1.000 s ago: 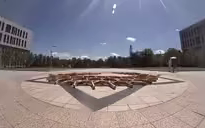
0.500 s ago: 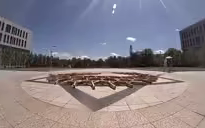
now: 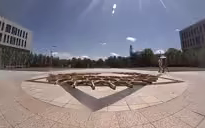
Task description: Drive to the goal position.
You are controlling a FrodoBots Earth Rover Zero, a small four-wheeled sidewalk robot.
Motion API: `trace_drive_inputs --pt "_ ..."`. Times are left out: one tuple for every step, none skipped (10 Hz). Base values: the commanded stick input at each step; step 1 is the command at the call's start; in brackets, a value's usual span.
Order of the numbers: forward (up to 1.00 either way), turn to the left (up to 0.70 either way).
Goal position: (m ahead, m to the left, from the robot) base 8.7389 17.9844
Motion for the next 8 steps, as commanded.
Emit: trace_drive_inputs --pt "0.06 0.0" --pt "0.07 0.0" --pt "0.06 0.0" --pt "0.06 0.0" --pt "0.06 0.0" --pt "0.06 0.0" --pt "0.06 0.0" --pt "0.06 0.0"
